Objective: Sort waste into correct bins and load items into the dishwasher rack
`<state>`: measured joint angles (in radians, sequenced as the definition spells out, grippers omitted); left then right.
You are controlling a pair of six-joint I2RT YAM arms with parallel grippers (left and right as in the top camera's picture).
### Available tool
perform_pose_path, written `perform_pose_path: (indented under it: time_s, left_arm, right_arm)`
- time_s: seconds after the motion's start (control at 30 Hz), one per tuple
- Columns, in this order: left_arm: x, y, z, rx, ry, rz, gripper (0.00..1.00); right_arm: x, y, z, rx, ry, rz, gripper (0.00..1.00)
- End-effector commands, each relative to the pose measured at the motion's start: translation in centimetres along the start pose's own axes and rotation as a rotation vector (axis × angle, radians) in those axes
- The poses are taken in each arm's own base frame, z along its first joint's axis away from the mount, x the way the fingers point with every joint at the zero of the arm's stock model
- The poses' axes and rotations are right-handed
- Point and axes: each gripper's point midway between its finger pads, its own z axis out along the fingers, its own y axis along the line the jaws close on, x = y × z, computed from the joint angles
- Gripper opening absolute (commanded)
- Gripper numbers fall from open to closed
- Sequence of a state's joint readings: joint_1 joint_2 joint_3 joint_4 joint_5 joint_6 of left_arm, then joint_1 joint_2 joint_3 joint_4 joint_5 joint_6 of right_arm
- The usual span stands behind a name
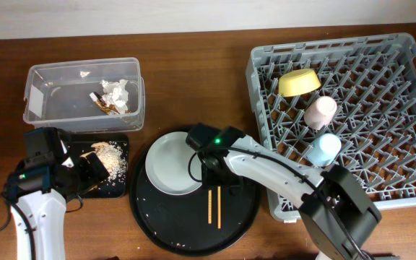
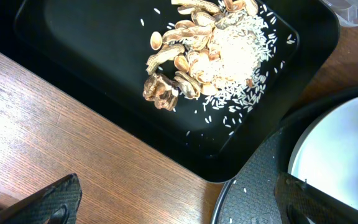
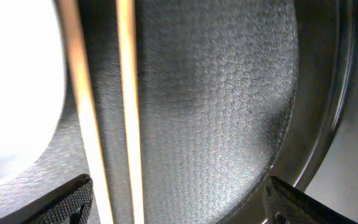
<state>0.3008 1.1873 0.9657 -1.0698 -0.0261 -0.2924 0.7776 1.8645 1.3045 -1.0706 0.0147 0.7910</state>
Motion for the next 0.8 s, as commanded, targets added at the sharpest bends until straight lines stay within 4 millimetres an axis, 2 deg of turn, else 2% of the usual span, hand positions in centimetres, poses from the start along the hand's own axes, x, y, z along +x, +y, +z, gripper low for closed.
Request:
perform_pose_path:
  time_s: [0.0,0.3,0.4,0.43,0.5,0.7,0.77]
  left_arm:
    - [0.0,0.1,-0.2,0.005,-0.007,-0.011,0.98]
    - [0.0,0.0,-0.2,0.005,-0.007,-0.011,0.98]
    - [0.0,0.1,-0.2,0.005,-0.007,-0.011,0.98]
    - [0.0,0.1,-0.2,0.005,-0.007,-0.011,0.98]
    - [0.0,0.0,-0.2,0.005,-0.007,-0.011,0.98]
    - [0.0,0.0,-0.2,0.005,-0.007,-0.011,0.98]
    - [0.0,0.0,-0.2,0.005,-0.007,-0.011,0.98]
  right_arm:
    - [-0.4,0.3,-1.1,-0.023,-0.031,-0.013,0.89]
    - [0.7,-0.4,3.5,-0.04,-0.025,-0.013,0.86]
    - [1.7,-1.3,5.0,-0.022,-0.007,0.002,0.8]
    - [1.9,-1.5,5.2,-0.017,-0.003,0.002,0.71]
    - [1.9,-1.5,5.2,-0.018,-0.001,0.002,0.32]
    - [2.0,-1.3,5.2,-0.027,0.007,0.002,0.04]
    - [2.0,-1.1,4.9,-0.038,0.011,0.001,0.04]
